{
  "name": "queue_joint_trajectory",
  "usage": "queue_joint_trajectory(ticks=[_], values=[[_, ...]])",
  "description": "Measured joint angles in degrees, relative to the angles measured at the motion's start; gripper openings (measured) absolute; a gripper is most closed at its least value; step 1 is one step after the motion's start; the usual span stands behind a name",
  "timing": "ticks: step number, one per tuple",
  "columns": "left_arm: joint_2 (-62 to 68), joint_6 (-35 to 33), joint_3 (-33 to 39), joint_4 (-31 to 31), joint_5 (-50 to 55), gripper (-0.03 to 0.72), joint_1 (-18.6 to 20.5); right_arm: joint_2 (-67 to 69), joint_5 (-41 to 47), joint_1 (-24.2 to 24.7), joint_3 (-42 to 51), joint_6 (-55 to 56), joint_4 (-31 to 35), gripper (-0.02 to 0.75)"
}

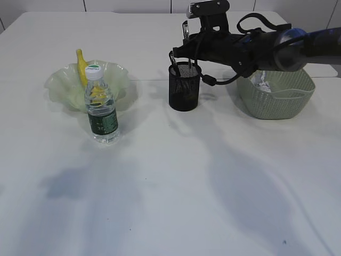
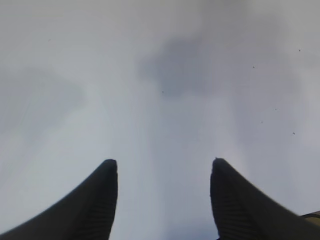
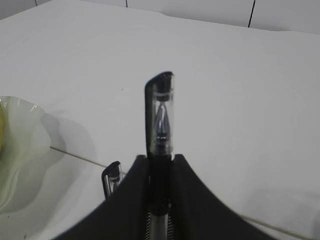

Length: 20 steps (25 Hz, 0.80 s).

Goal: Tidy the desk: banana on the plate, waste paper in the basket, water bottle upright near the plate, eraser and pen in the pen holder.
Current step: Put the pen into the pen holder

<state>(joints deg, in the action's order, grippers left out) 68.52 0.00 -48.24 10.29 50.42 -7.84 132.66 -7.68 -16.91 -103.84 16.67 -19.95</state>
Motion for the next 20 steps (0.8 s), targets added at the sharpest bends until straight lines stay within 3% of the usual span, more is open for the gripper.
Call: queue_joint_trajectory(ticks=[7, 15, 20], values=[[0.0, 0.0, 0.0, 0.0, 0.0, 0.415, 0.0, 0.0, 0.0, 0.0, 0.0, 0.0, 0.0, 0.243], [0.0, 0.0, 0.0, 0.0, 0.0, 0.415, 0.0, 0.0, 0.3, 0.0, 0.0, 0.6, 0.0, 0.255], [0.0, 0.0, 0.0, 0.0, 0.0, 0.415, 0.0, -1.7, 9.0, 0.0, 0.0, 2.1, 0.0, 0.255]])
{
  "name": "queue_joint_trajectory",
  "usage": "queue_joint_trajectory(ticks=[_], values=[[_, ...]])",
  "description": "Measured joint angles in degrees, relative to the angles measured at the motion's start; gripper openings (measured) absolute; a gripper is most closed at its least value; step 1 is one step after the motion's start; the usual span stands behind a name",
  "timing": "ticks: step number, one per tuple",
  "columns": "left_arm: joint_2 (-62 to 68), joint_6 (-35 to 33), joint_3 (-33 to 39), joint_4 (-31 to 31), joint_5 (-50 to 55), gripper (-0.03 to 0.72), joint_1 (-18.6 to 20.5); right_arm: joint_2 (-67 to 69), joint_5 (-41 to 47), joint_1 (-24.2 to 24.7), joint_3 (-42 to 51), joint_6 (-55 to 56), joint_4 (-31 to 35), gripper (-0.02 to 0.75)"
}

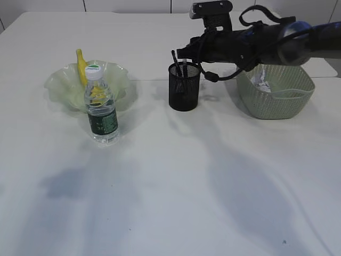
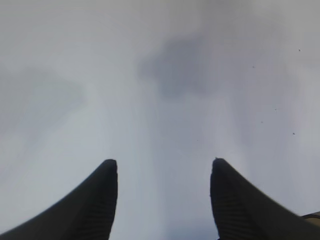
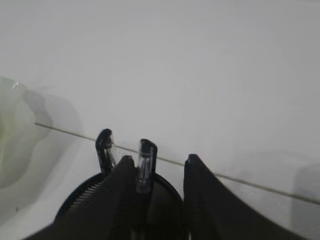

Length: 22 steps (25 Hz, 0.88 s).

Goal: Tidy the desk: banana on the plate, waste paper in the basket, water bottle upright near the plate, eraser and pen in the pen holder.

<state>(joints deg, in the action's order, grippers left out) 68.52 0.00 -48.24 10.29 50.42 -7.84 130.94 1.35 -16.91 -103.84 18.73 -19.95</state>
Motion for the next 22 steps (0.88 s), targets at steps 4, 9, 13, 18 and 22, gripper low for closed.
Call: queue_joint_trajectory(ticks=[4, 9, 13, 18, 22], values=[[0.0, 0.0, 0.0, 0.0, -0.4, 0.415, 0.0, -3.5, 9.6, 0.0, 0.0, 0.0, 0.0, 0.25], [0.0, 0.0, 0.0, -0.1, -0.6, 0.415, 0.0, -8.4, 19.9, 0.0, 0.0, -3.7, 1.1, 0.227], [0.0, 0.0, 0.0, -0.1, -0.6, 0.415, 0.0, -12.4, 30.4, 0.0, 0.0, -12.3, 7.1, 0.223], [0.0, 0.0, 0.0, -0.1, -0.6, 0.415, 0.0, -15.9, 48.0, 0.0, -0.2, -24.3, 19.0, 0.223], [0.0, 0.0, 0.0, -0.1, 0.1, 0.415, 0.0, -16.8, 58.9, 0.0, -0.2, -27.1, 22.1, 0.223]])
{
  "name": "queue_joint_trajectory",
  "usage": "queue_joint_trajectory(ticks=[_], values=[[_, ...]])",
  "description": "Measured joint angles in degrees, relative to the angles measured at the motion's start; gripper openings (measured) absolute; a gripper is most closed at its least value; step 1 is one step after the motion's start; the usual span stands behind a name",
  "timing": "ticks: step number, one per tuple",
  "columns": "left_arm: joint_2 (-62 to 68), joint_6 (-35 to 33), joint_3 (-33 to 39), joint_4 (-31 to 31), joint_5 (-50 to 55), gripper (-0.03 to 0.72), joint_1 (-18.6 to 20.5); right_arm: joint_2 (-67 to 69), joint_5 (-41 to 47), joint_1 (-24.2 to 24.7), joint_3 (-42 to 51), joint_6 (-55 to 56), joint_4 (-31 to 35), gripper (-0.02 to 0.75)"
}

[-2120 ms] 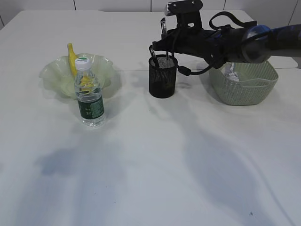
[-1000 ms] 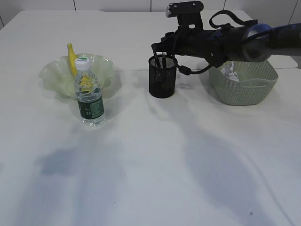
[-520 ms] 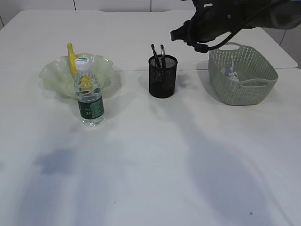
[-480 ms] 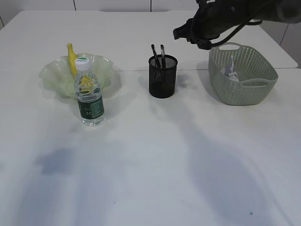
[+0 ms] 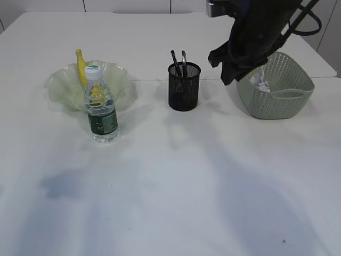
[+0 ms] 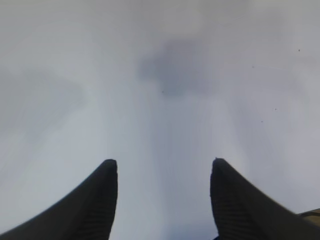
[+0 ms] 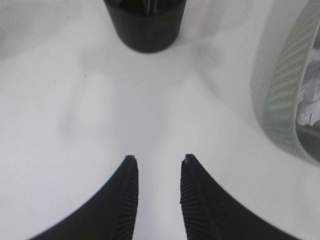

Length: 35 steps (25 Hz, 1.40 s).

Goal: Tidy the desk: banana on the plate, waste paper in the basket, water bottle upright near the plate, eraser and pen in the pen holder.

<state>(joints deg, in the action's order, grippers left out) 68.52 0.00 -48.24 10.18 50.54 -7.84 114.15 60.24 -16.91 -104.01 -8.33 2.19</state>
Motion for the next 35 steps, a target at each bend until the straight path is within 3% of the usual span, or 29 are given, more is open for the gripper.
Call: queue_joint_trajectory(ticks=[3, 9, 19, 23, 35], values=[[0.0, 0.0, 0.0, 0.0, 0.5, 0.415, 0.0, -0.6, 5.3, 0.4, 0.0, -1.4, 1.1, 0.223], [-0.2, 0.0, 0.0, 0.1, 2.7, 0.415, 0.0, -6.5, 6.4, 5.9, 5.7, -2.9, 4.7, 0.222], [-5.2, 2.0, 0.0, -1.4, 3.7, 0.415, 0.0, -26.4, -1.7, 19.7, 31.4, -3.2, 5.4, 0.222], [-8.1, 5.8, 0.0, -4.4, 4.6, 0.415, 0.0, -34.1, -4.1, 20.2, 38.0, -3.2, 6.9, 0.222], [-21.5, 10.7, 0.0, -9.7, 12.0, 0.415, 0.0, -51.2, -5.0, 20.2, 45.8, -0.6, 9.7, 0.222]])
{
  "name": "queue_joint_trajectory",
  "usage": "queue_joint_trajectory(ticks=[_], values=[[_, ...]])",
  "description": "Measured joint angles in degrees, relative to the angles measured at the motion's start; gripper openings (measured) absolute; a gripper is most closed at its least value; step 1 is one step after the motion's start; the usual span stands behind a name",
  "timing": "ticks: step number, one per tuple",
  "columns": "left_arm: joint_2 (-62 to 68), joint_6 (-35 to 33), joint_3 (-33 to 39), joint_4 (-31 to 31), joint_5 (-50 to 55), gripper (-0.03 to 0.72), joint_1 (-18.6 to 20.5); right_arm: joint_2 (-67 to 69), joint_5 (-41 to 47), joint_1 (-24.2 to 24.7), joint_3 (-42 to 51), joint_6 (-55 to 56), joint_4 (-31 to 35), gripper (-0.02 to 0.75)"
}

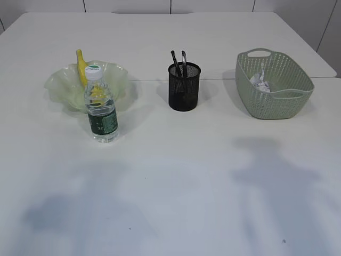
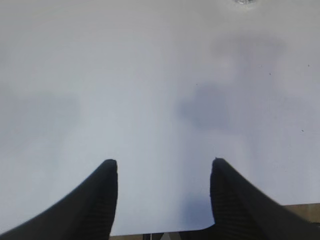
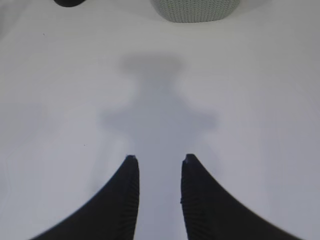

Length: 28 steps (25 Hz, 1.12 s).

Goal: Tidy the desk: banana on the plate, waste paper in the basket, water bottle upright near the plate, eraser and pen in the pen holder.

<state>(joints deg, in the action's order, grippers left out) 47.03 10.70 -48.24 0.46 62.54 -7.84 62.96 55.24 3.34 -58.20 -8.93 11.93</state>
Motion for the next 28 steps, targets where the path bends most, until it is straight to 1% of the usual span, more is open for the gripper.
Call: queue_joint_trajectory(ticks=[7, 13, 17, 21, 25, 28], values=[[-13.3, 1.0, 0.0, -0.8, 7.4, 0.415, 0.0, -12.3, 0.6, 0.0, 6.1, 6.7, 0.0, 0.221], [-26.5, 1.1, 0.0, -1.0, 9.4, 0.415, 0.0, -25.1, 8.5, 0.0, 6.8, 8.9, -0.5, 0.222], [-33.1, 1.1, 0.0, -0.5, 10.0, 0.415, 0.0, -31.2, 13.1, 0.0, 6.8, 10.0, -1.1, 0.221], [-38.1, 1.1, 0.0, 1.9, 10.0, 0.414, 0.0, -36.8, 16.8, 0.0, 6.8, 10.4, -2.0, 0.222], [-41.3, 1.1, -0.1, 2.6, 10.0, 0.414, 0.0, -41.7, 17.3, 0.0, 6.8, 10.4, -5.1, 0.222], [-42.7, 1.1, -0.1, 2.6, 10.1, 0.414, 0.0, -45.9, 17.6, 0.0, 6.8, 10.5, -5.8, 0.222]])
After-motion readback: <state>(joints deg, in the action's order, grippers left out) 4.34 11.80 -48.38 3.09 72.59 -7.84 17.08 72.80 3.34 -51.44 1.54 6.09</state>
